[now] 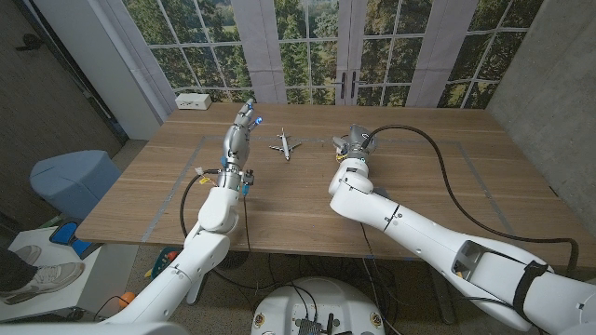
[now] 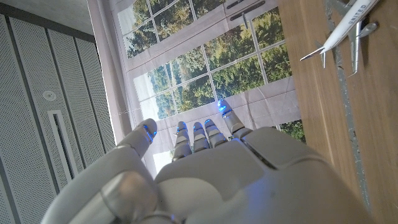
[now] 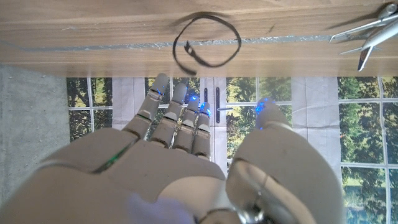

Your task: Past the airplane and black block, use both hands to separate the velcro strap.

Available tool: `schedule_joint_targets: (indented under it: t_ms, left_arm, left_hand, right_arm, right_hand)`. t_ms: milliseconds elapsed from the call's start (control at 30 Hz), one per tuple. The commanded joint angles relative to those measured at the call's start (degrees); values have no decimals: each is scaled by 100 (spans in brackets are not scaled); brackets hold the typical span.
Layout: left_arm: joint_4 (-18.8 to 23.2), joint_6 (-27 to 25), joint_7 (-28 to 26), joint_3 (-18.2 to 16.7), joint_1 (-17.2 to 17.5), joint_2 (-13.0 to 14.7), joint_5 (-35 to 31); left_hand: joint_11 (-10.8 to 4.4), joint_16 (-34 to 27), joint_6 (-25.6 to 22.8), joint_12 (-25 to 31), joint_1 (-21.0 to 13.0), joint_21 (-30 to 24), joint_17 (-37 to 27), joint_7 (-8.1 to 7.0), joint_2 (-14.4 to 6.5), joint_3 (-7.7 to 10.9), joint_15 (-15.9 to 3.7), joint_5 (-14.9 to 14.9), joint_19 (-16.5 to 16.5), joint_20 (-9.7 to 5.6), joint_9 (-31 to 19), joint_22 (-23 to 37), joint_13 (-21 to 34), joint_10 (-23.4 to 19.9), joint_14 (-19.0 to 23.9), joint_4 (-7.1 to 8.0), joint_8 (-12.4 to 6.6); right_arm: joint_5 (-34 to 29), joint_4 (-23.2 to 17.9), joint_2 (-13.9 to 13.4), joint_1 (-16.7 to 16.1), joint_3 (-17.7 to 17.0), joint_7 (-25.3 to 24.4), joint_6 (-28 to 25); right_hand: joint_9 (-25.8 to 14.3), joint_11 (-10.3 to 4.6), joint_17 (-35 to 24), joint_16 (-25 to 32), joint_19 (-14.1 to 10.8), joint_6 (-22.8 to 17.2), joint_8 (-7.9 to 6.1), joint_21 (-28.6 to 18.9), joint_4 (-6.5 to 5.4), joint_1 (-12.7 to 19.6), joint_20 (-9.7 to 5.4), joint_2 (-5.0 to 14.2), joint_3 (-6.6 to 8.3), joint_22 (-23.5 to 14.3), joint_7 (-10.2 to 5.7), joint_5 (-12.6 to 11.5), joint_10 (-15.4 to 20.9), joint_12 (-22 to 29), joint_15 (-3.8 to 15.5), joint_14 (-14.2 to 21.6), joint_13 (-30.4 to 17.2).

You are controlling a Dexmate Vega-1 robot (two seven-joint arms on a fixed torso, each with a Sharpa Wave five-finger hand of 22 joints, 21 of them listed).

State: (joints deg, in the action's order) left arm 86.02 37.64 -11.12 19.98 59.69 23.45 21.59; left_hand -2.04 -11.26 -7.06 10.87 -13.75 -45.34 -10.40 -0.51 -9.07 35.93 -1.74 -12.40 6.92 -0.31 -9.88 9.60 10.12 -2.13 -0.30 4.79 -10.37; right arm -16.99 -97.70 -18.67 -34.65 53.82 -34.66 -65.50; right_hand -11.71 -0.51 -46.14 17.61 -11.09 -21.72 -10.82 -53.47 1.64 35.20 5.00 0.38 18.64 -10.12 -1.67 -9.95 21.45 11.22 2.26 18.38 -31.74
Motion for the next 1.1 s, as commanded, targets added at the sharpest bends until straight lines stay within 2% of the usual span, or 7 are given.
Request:
schedule_joint_targets:
  t_ms: [33,300,467,567,733,933,1100]
  left_arm:
    - [159,-60,-67,-26,108,36,-67]
    - [256,-132,-98,-65,170,72,-41]
    - [338,-239,-52,-100,206,113,131]
    - [396,-337,-1,-131,222,154,286]
    - [495,-539,99,-189,243,250,561]
    - [611,-833,268,-261,264,384,968]
    - [667,-1010,354,-326,280,485,1190]
  left_hand:
    - [6,18,-24,8,-75,19,7,-15,-230,58,-3,-20,-10,-15,4,12,-2,1,-2,1,14]
    - [11,27,-14,7,-70,44,11,-15,-209,101,-2,-7,-14,-12,5,12,-3,4,-18,-8,18]
    - [17,32,-2,4,-68,57,12,-11,-204,125,-6,0,-16,-11,5,11,-3,11,-27,-12,22]
    - [17,36,2,2,-68,72,14,-11,-205,147,-1,5,-7,-7,6,11,-3,16,-38,-17,23]
    - [30,44,18,-4,-69,90,15,-1,-207,177,7,11,-1,-1,6,11,-4,35,-60,-24,27]
    - [43,52,40,-16,-68,114,16,4,-209,214,22,20,9,8,6,12,-4,72,-87,-31,32]
    - [48,55,52,-21,-62,137,14,17,-210,243,32,28,22,13,6,13,-4,94,-107,-31,33]
  right_arm:
    - [361,-523,-527,-771,-653,-410,1798]
    - [623,-536,-792,-1129,-1038,-366,3246]
    - [880,-418,-928,-1292,-1284,-194,4223]
    - [1129,-324,-1009,-1374,-1451,26,4835]
    - [1502,-92,-1118,-1454,-1670,440,5776]
    - [2054,257,-1106,-1557,-1945,909,6778]
    - [2469,540,-1026,-1622,-2129,1245,7423]
  right_hand:
    - [0,41,74,-88,79,71,-19,58,-130,-288,-40,66,-42,-2,-15,-19,-107,-34,80,-126,48]
    - [22,27,247,-249,152,59,-42,174,-328,-659,-230,406,-47,9,-64,-42,-189,-28,83,-321,184]
    - [37,11,462,-437,218,20,-53,286,-380,-787,-572,675,53,24,-59,-58,-276,-47,146,-511,311]
    - [43,24,552,-499,254,-5,-58,340,-399,-837,-690,776,99,31,-28,-54,-319,-55,186,-568,370]
    - [48,46,644,-561,338,-51,-67,415,-439,-921,-748,848,126,36,15,-41,-332,-50,175,-646,434]
    - [51,74,731,-617,341,-67,-62,463,-501,-1050,-833,869,113,40,31,-24,-327,-41,207,-748,498]
    - [55,36,818,-629,314,-161,-84,501,-622,-1205,-915,980,134,40,103,-36,-305,-29,263,-773,573]
